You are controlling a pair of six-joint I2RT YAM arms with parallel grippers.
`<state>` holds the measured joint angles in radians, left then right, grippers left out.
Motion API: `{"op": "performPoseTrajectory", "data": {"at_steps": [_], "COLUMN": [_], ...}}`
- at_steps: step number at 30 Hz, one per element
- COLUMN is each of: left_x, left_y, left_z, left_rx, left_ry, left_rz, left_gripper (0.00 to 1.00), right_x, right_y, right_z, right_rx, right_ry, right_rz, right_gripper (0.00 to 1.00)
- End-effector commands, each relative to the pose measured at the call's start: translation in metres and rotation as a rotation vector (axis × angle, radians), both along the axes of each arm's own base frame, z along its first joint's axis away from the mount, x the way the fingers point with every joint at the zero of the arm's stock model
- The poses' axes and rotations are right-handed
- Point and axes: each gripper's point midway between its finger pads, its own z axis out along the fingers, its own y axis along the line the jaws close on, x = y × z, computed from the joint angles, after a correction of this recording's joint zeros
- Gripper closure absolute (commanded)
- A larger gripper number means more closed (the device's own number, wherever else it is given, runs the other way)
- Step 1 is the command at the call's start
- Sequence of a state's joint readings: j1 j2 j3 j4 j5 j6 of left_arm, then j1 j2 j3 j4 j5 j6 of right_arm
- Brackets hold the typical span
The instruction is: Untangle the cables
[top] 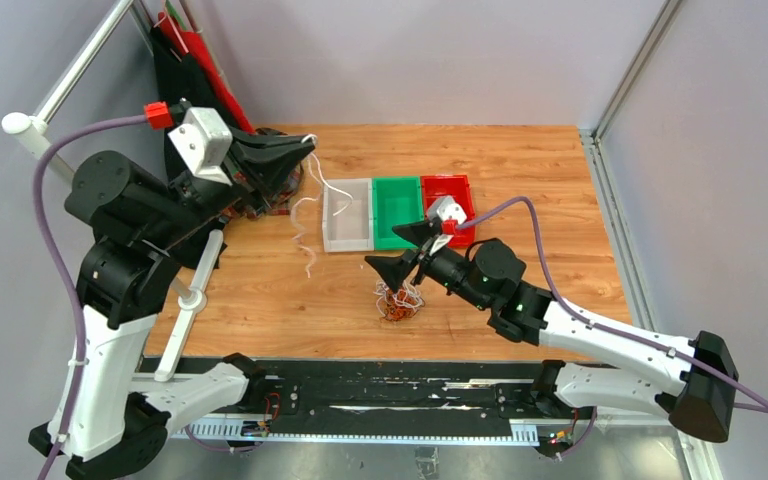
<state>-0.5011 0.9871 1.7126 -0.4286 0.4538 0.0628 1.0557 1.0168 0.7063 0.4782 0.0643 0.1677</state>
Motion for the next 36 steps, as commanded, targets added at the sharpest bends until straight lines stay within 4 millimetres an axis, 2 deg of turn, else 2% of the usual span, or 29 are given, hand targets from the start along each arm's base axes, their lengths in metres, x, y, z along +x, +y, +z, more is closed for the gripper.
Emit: {"op": "performPoseTrajectory", "data": {"at_steps": [1, 3, 7, 13, 19, 21, 23, 24, 27, 31, 36], "left_x": [-0.016, -0.015, -0.016, -0.02, -0.024, -0.024, -0.025, -0.025, -0.024, -0.013, 0.022], "left_y": [-0.001, -0.002, -0.003, -0.003, -0.009, -0.01, -0.01, -0.01, -0.01, -0.013, -0.039], "left_z": [-0.006, -0.01, -0.009, -0.005, -0.01, -0.011, -0.012, -0.012, -0.016, -0.039, -0.099], "left_rx": [-0.017, -0.02, -0.03, -0.045, -0.053, -0.054, -0.053, -0.051, -0.043, -0.013, 0.104], "left_ry": [0.025, 0.04, 0.047, 0.058, 0.091, 0.103, 0.106, 0.106, 0.109, 0.134, 0.264], "left_rz": [-0.053, -0.057, -0.063, -0.079, -0.119, -0.127, -0.131, -0.132, -0.129, -0.107, -0.125], "left_gripper": [0.99, 0.99, 0.99, 0.99, 0.99, 1.0, 0.99, 0.99, 0.99, 0.99, 0.99], "right_x": [-0.023, -0.023, -0.009, 0.023, 0.037, 0.039, 0.04, 0.041, 0.044, 0.063, 0.09], "right_y": [0.029, 0.041, 0.056, 0.05, 0.048, 0.05, 0.051, 0.051, 0.046, 0.021, -0.017], "right_z": [0.039, 0.047, 0.045, 0.042, 0.048, 0.051, 0.053, 0.055, 0.058, 0.063, 0.062], "right_rx": [-0.007, 0.001, -0.013, -0.022, -0.024, -0.026, -0.021, -0.017, -0.015, 0.022, 0.088], "right_ry": [-0.097, -0.115, -0.125, -0.155, -0.168, -0.172, -0.174, -0.176, -0.179, -0.118, -0.005], "right_rz": [0.181, 0.214, 0.184, 0.011, -0.062, -0.066, -0.069, -0.072, -0.096, -0.143, -0.196], "right_gripper": [0.2, 0.2, 0.21, 0.5, 0.64, 0.75, 0.96, 0.99, 0.99, 0.99, 0.99]}}
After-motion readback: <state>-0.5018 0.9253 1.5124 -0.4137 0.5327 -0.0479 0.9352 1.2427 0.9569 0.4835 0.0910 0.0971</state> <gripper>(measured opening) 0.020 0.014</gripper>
